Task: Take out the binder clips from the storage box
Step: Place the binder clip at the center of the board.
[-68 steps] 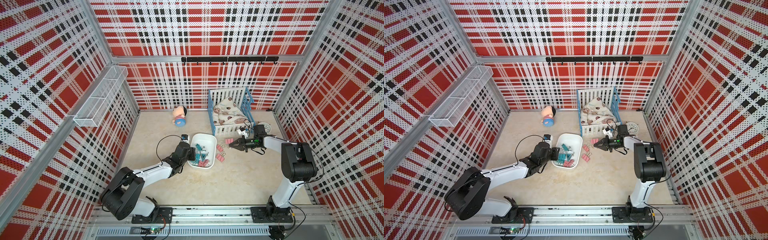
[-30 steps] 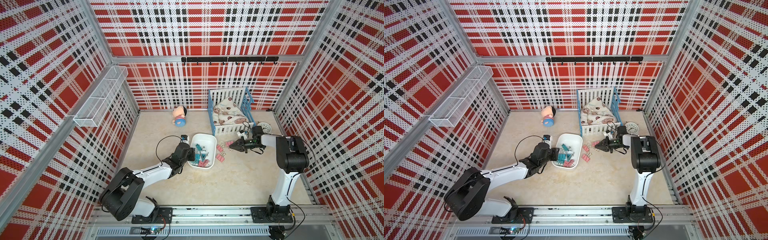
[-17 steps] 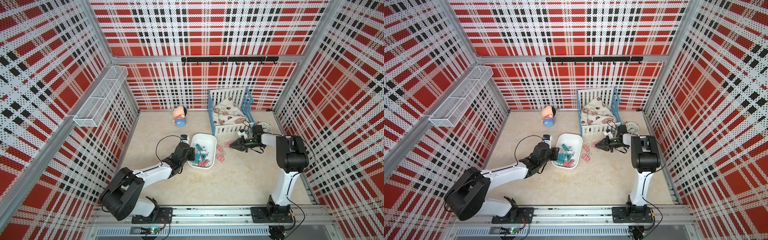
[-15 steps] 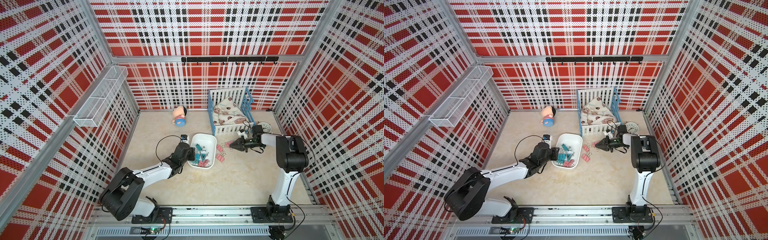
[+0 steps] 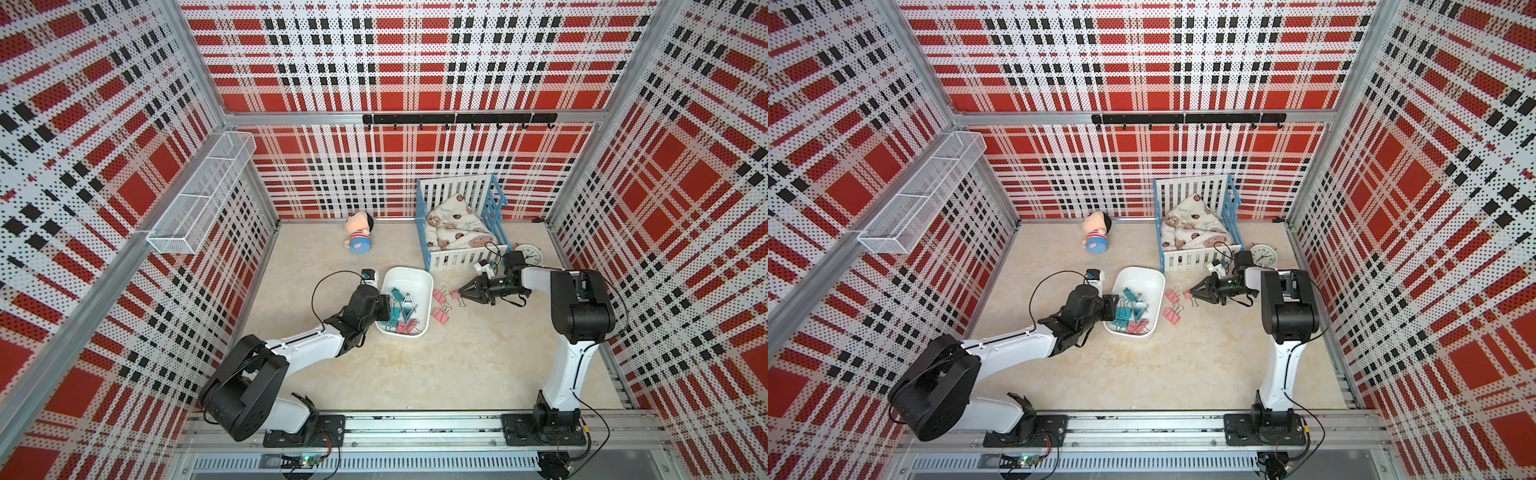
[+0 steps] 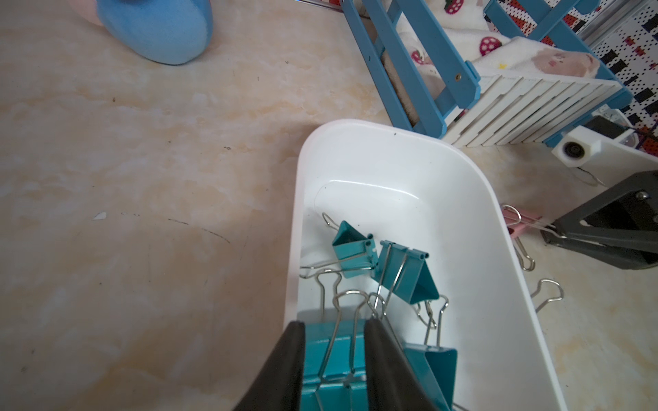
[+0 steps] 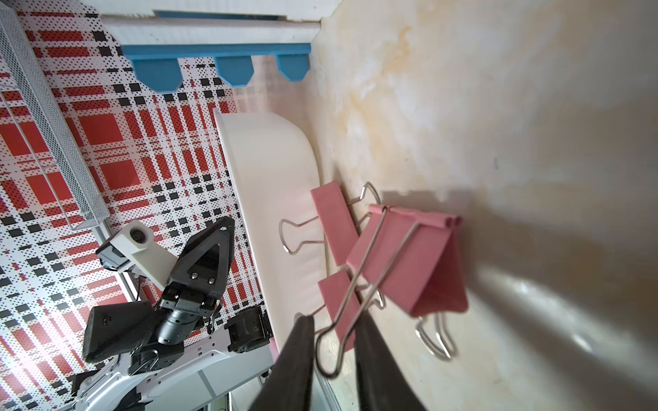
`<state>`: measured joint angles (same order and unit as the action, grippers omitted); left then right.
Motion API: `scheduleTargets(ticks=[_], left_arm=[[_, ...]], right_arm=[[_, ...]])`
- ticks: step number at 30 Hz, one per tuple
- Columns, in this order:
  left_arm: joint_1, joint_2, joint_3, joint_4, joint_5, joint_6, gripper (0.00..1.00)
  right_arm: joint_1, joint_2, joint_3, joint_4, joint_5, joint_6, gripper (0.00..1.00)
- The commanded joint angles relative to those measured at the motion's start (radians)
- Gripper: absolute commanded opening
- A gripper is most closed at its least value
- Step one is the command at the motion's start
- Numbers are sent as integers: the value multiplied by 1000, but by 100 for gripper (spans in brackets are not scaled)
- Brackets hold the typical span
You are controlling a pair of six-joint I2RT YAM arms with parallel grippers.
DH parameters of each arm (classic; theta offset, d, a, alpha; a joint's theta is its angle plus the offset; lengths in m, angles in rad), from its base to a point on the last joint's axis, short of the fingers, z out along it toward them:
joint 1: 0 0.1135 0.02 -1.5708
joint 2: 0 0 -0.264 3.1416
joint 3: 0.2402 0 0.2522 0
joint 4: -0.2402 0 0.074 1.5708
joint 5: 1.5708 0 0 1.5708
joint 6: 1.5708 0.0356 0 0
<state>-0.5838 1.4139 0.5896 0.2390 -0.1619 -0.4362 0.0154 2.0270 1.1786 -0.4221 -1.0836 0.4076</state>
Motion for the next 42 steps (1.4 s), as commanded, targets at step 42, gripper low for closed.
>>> scheduleTargets(ticks=[42], left_arm=[[-62,-63,-54,-54,-51,-55,35]], right_arm=[[589,-21,451,-239,700,-316,40]])
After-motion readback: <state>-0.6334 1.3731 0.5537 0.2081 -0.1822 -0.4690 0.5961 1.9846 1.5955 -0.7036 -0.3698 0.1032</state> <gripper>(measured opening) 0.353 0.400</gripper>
